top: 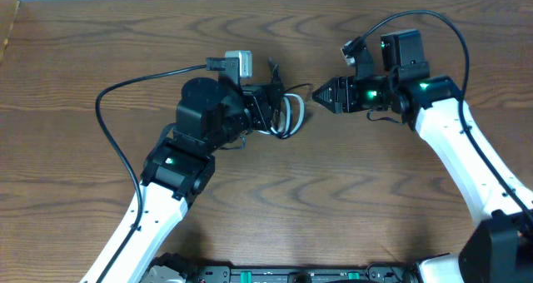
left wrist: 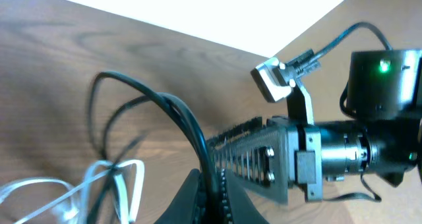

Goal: Untangle cables

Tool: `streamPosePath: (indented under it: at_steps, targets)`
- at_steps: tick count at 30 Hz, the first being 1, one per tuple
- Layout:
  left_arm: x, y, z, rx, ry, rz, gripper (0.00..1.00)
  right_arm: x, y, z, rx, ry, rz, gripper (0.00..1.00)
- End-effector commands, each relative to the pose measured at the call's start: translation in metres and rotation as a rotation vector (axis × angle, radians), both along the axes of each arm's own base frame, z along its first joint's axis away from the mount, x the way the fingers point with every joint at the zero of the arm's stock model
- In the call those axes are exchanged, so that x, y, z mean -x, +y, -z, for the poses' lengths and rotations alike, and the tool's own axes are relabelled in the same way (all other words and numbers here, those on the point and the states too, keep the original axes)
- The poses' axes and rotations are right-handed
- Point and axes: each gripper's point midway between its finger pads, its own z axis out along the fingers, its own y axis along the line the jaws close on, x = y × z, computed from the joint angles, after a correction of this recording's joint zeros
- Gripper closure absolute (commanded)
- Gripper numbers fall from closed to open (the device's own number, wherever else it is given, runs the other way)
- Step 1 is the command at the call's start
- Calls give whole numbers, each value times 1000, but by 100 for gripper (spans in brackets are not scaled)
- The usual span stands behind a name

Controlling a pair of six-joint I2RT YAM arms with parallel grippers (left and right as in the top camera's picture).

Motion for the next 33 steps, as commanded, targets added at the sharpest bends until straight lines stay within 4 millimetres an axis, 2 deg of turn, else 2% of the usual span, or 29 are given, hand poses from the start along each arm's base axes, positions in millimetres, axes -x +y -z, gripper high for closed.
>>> streamPosePath:
  at_steps: [1,5,11,14,15,17,18,21,23,25,26,28,30,33]
  targets:
    - [6,-5,-33,102,-38,22,93,10,15,-2,-39,31,-40,39]
    - [6,-5,-34,121,-26,18,93,15,30,14,5,70,-42,39]
    - [4,-6,-43,158,-37,14,92,5,30,75,254,145,149,38]
    - [7,-9,-53,183,-66,37,92,6,48,100,244,207,146,43]
    - [7,-9,-54,183,-67,37,92,6,51,102,228,212,142,43]
    - [6,-7,-51,178,-56,32,92,-1,53,92,181,194,141,43]
    - [6,-6,-49,175,-50,28,92,-4,48,88,174,186,152,42]
    - [3,1,-42,162,-24,5,93,-11,24,58,131,142,163,38]
    - [2,2,-40,159,-17,3,93,-10,19,44,88,132,142,37]
    - [3,2,-39,157,-13,3,93,-6,22,31,30,119,93,37]
    - [2,2,-39,157,-13,2,93,-2,31,24,-12,104,37,36]
    - [2,2,-39,157,-13,2,93,7,45,23,-23,93,-24,35]
    - [2,2,-40,158,-14,2,93,9,51,25,-10,89,-34,35]
    - [1,3,-39,156,-15,-5,93,12,62,42,48,122,9,37]
